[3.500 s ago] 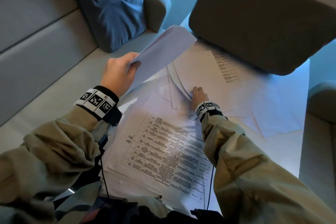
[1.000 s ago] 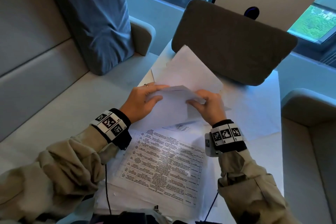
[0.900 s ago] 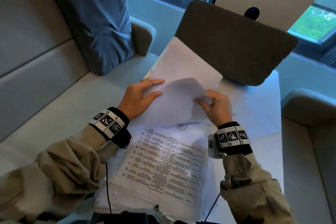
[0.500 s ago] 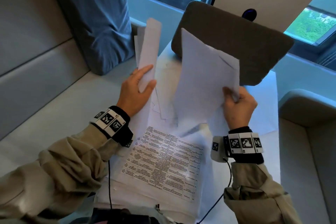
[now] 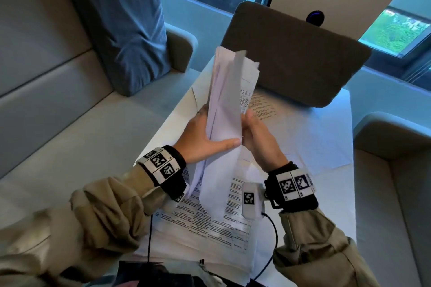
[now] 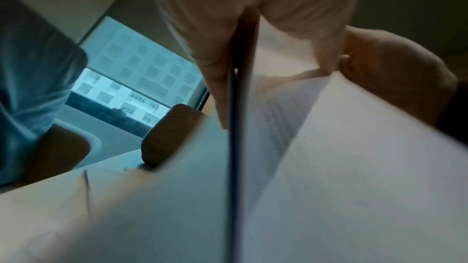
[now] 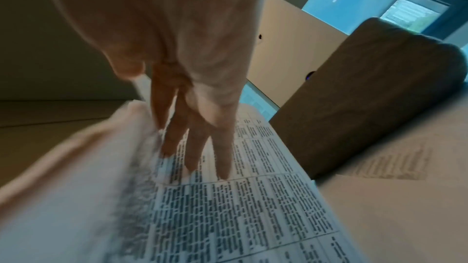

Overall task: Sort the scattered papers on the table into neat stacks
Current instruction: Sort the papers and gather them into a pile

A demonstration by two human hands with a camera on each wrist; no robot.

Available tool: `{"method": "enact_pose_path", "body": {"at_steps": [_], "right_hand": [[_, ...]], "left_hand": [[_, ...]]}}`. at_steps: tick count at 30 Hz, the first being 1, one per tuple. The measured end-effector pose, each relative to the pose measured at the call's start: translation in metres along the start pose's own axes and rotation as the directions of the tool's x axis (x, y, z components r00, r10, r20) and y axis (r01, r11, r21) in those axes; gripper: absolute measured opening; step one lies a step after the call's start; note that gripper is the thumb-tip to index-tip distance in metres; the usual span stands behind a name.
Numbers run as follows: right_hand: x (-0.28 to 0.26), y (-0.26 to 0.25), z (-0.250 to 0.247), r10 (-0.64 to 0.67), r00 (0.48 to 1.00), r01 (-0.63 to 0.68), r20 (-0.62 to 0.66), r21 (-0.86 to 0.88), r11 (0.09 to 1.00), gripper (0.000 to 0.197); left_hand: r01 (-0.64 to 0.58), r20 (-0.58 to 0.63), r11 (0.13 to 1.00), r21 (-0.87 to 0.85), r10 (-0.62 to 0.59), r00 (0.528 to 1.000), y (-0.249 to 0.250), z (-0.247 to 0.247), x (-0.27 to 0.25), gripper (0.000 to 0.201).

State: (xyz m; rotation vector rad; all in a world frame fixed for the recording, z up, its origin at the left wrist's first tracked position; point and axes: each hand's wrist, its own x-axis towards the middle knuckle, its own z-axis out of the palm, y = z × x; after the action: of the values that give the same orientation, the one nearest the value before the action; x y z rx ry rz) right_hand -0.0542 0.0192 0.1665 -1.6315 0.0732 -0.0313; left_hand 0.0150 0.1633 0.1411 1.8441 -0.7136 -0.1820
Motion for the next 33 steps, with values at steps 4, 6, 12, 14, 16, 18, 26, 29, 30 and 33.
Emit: {"method": "enact_pose_path", "body": {"at_steps": [4, 6, 12, 14, 16, 18, 26, 29, 30, 33], "right_hand": [[-0.004, 0.007, -0.003, 0.078, 0.991, -0.072, 0.109, -0.062, 0.996, 0.064], [-0.006, 0.008, -0.002, 0.094, 0.987, -0.082, 0.129, -0.100, 0.992, 0.061], [-0.005, 0.026, -0.010, 0.110, 0.986, -0.086, 0.125, -0.180, 0.980, 0.061], [-0.008, 0.032, -0.013, 0.101, 0.991, -0.082, 0.089, -0.196, 0.977, 0.048], [-0.011, 0.044, -0.017, 0.094, 0.994, -0.101, -0.050, -0.167, 0.981, 0.032], [-0.015, 0.062, -0.023, 0.145, 0.959, -0.183, -0.245, -0.142, 0.973, 0.033], [-0.017, 0.112, -0.036, 0.521, 0.732, -0.493, -0.438, 0.186, 0.850, 0.100], [-0.022, 0.119, -0.035, 0.617, 0.732, -0.498, -0.290, 0.390, 0.775, 0.102], [-0.026, 0.121, -0.032, 0.615, 0.761, -0.485, -0.208, 0.448, 0.751, 0.092], [-0.041, 0.132, -0.017, 0.548, 0.835, -0.431, -0.043, 0.569, 0.700, 0.084]], "left_hand": [[-0.025, 0.045, 0.998, -0.061, 0.028, 0.999, -0.003, -0.004, -0.009, 0.095], [-0.007, 0.001, 1.000, -0.007, 0.007, 1.000, -0.002, -0.003, -0.010, 0.074], [0.113, -0.059, 0.979, 0.169, -0.104, 0.993, -0.002, -0.010, -0.004, 0.039], [0.123, -0.124, 0.974, 0.191, -0.101, 0.987, -0.003, -0.012, -0.003, 0.034], [0.120, -0.220, 0.977, 0.178, -0.079, 0.972, -0.001, -0.015, -0.001, 0.025], [0.117, -0.307, 0.987, 0.112, -0.078, 0.948, 0.002, -0.019, 0.000, 0.019], [0.098, -0.399, 0.977, -0.189, -0.167, 0.902, 0.013, -0.026, -0.002, 0.014], [0.085, -0.401, 0.968, -0.238, -0.177, 0.899, 0.011, -0.021, -0.009, 0.016], [0.083, -0.405, 0.965, -0.249, -0.182, 0.896, 0.010, -0.020, -0.010, 0.018], [0.079, -0.423, 0.954, -0.288, -0.201, 0.884, 0.011, -0.020, -0.012, 0.024]]}}
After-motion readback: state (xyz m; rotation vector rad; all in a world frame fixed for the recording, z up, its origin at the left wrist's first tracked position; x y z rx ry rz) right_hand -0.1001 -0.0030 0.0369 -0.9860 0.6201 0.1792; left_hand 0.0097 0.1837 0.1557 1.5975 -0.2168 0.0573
